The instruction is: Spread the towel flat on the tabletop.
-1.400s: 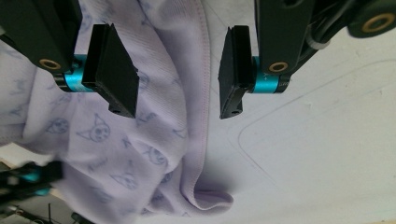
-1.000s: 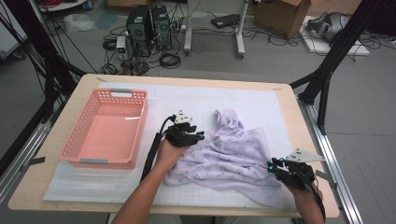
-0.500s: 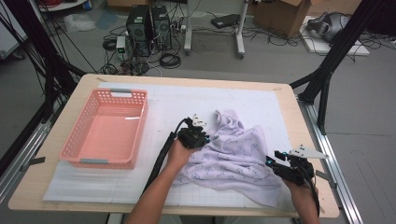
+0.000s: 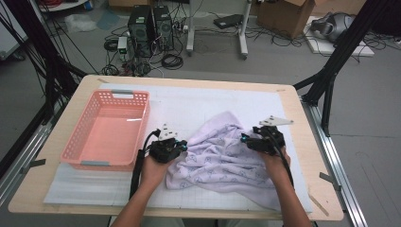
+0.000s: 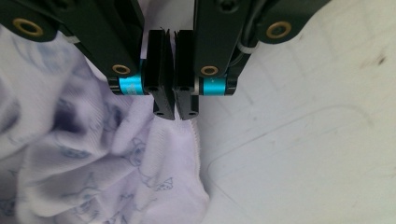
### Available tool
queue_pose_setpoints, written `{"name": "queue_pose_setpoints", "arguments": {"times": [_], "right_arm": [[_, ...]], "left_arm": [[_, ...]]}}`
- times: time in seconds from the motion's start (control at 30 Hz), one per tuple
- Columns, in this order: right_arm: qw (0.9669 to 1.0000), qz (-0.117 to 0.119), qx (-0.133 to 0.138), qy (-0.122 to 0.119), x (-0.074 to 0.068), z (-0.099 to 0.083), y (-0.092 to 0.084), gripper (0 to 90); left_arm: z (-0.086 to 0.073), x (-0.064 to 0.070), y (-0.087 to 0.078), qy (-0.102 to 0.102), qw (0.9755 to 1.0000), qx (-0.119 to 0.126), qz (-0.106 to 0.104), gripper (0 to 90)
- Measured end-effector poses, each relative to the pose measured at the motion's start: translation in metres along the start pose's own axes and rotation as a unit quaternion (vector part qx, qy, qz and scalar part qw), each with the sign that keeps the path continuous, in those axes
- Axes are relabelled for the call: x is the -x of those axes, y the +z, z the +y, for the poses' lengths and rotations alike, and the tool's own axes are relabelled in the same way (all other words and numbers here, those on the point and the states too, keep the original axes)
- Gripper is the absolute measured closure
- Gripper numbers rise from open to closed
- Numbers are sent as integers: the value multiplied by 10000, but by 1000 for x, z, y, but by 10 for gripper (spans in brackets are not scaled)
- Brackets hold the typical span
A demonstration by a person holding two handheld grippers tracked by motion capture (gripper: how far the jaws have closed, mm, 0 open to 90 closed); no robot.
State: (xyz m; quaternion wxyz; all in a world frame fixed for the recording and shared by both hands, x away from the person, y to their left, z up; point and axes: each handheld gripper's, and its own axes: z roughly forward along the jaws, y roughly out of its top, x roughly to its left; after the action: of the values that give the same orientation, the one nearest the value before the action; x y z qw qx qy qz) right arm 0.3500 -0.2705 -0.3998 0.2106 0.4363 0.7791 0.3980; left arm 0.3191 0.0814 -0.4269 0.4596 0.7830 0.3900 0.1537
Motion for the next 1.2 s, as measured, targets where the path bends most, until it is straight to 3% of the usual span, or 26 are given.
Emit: {"name": "queue_pose_setpoints", "arguments": {"times": [0.1,0.23,0.3,0.37,0.5,0.63,0.73,0.83,0.93,1.0,1.1,1.2], "right_arm": [[9997,123,-156,-169,-8,7,20,432],[9942,292,-957,-399,-16,2,38,643],[9930,337,-1016,-499,-18,-4,31,778],[9929,410,-966,-562,-18,-11,18,822],[9930,597,-862,-548,-16,-33,-11,837],[9925,829,-794,-428,-19,-53,-33,836],[9928,882,-737,-350,-20,-60,-41,804],[9944,869,-543,-250,-17,-57,-44,700],[9970,752,-132,-123,-13,-47,-50,619],[9985,529,96,-118,-7,-36,-54,630],[9997,244,29,-98,7,-19,-48,654],[9995,75,-293,-69,22,-9,-33,681]], "left_arm": [[-9,0,-13,-77,10000,28,-56,863],[-19,4,-27,-37,9999,42,-102,863],[-24,7,-32,-35,9999,45,-160,863],[-28,11,-35,-24,9998,16,-214,863],[-29,12,-38,61,9995,-72,-299,862],[-21,10,-36,-33,9989,25,-466,826],[-6,6,-26,5,9987,42,-507,607],[12,0,-7,65,9988,13,-481,508],[27,-7,12,11,9991,29,-422,488],[34,-9,26,13,9993,23,-383,487],[41,-8,48,27,9993,-80,-364,487],[43,-5,68,11,9990,-257,-354,488]]}}
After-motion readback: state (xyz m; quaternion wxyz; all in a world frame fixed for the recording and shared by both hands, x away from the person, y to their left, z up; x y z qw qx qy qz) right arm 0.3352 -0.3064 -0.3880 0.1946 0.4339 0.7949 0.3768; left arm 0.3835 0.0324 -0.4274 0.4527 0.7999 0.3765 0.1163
